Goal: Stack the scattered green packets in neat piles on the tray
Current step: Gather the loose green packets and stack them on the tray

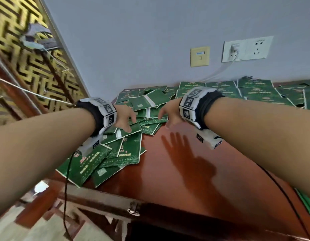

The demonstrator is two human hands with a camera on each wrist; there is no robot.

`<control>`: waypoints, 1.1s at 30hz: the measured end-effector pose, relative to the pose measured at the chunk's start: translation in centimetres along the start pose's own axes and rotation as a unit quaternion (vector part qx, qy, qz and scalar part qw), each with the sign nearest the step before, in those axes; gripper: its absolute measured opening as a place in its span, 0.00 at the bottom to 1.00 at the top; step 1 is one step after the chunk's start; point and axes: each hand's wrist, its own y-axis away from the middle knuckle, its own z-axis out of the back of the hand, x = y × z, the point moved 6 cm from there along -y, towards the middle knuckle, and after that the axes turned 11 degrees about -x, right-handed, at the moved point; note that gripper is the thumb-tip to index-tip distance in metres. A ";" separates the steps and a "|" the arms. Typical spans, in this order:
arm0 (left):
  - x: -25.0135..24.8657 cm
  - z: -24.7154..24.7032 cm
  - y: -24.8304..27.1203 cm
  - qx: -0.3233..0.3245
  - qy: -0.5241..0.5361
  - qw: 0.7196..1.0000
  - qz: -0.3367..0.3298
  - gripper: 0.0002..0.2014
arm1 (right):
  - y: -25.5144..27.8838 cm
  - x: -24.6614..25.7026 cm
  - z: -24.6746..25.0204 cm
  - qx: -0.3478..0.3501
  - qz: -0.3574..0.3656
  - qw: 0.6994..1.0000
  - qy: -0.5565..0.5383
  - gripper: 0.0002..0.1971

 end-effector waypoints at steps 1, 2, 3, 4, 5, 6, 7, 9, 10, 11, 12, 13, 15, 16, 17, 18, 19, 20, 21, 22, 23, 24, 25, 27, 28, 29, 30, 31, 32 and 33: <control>0.4 -0.5 0.3 0.001 0.001 1.000 0.005 0.27 | 0.2 0.9 -0.2 0.001 0.010 1.000 0.003 0.26; 0.6 -0.8 0.6 -0.003 0.005 1.000 0.006 0.28 | 0.4 1.9 -0.5 0.005 0.020 1.000 0.002 0.26; 0.7 -1.1 0.8 -0.007 0.008 1.000 0.008 0.28 | 0.6 2.8 -0.8 0.013 0.034 0.999 0.000 0.26; 0.8 -1.5 0.9 -0.012 0.011 1.000 0.008 0.28 | 0.9 3.8 -1.2 0.022 0.054 0.998 0.002 0.27; 0.7 -1.8 0.8 -0.014 0.011 1.000 0.008 0.28 | 1.2 4.7 -1.5 0.026 0.076 0.997 0.001 0.28; 0.6 -2.1 0.7 -0.019 0.009 1.000 0.008 0.28 | 1.5 5.7 -1.8 0.027 0.098 0.995 0.003 0.28; 0.5 -2.3 0.6 -0.027 0.004 1.000 0.009 0.28 | 1.8 6.5 -2.0 0.024 0.116 0.993 0.005 0.29; 0.1 -2.4 0.4 -0.046 -0.007 0.999 0.008 0.28 | 2.1 7.8 -2.6 0.024 0.140 0.990 0.001 0.31; -0.1 -2.5 0.3 -0.055 -0.014 0.998 0.005 0.28 | 2.2 8.3 -3.0 0.028 0.149 0.989 -0.001 0.31; -0.3 -2.5 0.2 -0.062 -0.023 0.998 0.002 0.27 | 2.2 8.6 -3.2 0.031 0.155 0.987 0.002 0.31; -0.5 -2.5 0.1 -0.068 -0.033 0.997 -0.002 0.25 | 2.0 8.8 -3.4 0.035 0.158 0.987 0.008 0.31; -0.6 -2.5 0.0 -0.074 -0.041 0.996 -0.004 0.22 | 1.9 8.7 -3.5 0.041 0.158 0.987 0.012 0.31; -0.9 -2.5 -0.2 -0.083 -0.053 0.995 -0.006 0.15 | 1.8 8.5 -3.5 0.057 0.150 0.987 0.011 0.30; -1.0 -2.5 -0.2 -0.082 -0.057 0.995 -0.005 0.11 | 1.7 8.4 -3.5 0.062 0.146 0.987 0.009 0.30; -1.1 -2.4 -0.3 -0.079 -0.058 0.995 -0.002 0.06 | 1.6 8.3 -3.4 0.063 0.142 0.988 0.008 0.31; -1.2 -2.3 -0.3 -0.075 -0.053 0.996 0.001 0.04 | 1.5 8.1 -3.3 0.066 0.136 0.989 0.006 0.31; -1.2 -2.3 -0.3 -0.071 -0.047 0.996 0.002 0.04 | 1.5 7.8 -3.4 0.068 0.131 0.989 -0.003 0.31; -1.3 -2.2 -0.4 -0.068 -0.042 0.997 0.003 0.05 | 1.4 7.5 -3.5 0.075 0.126 0.989 -0.023 0.31; -1.4 -2.0 -0.4 -0.064 -0.037 0.997 0.004 0.04 | 1.4 7.2 -3.6 0.085 0.122 0.988 -0.047 0.31; -1.6 -1.9 -0.4 -0.058 -0.030 0.998 0.007 0.03 | 1.4 6.8 -3.7 0.093 0.120 0.986 -0.065 0.30; -1.7 -1.7 -0.4 -0.054 -0.021 0.998 0.009 0.03 | 1.5 6.5 -3.8 0.095 0.121 0.985 -0.074 0.30; -1.9 -1.5 -0.4 -0.051 -0.009 0.999 0.011 0.04 | 1.6 6.2 -3.7 0.092 0.122 0.986 -0.072 0.30; -2.1 -1.3 -0.4 -0.054 0.006 0.998 0.013 0.06 | 1.5 6.0 -3.8 0.089 0.122 0.986 -0.063 0.31; -2.4 -0.8 -0.4 -0.069 0.042 0.997 0.016 0.08 | 1.4 5.8 -3.9 0.084 0.116 0.988 -0.050 0.32; -2.7 -0.6 -0.3 -0.073 0.055 0.996 0.014 0.08 | 1.4 5.8 -4.0 0.081 0.113 0.989 -0.041 0.32; -2.9 -0.5 -0.2 -0.073 0.066 0.995 0.009 0.07 | 1.5 5.7 -4.0 0.077 0.112 0.990 -0.026 0.32; -3.2 -0.4 -0.1 -0.072 0.077 0.994 0.003 0.06 | 1.7 5.7 -3.9 0.069 0.115 0.991 -0.011 0.30; -3.4 -0.3 0.1 -0.068 0.087 0.994 -0.005 0.05 | 1.9 5.7 -3.7 0.058 0.119 0.991 0.004 0.27; -3.5 -0.2 0.3 -0.065 0.094 0.993 -0.013 0.05 | 2.1 5.8 -3.5 0.046 0.120 0.992 0.015 0.23; -3.4 -0.1 0.6 -0.063 0.097 0.993 -0.022 0.04 | 2.1 5.8 -3.3 0.036 0.117 0.992 0.024 0.19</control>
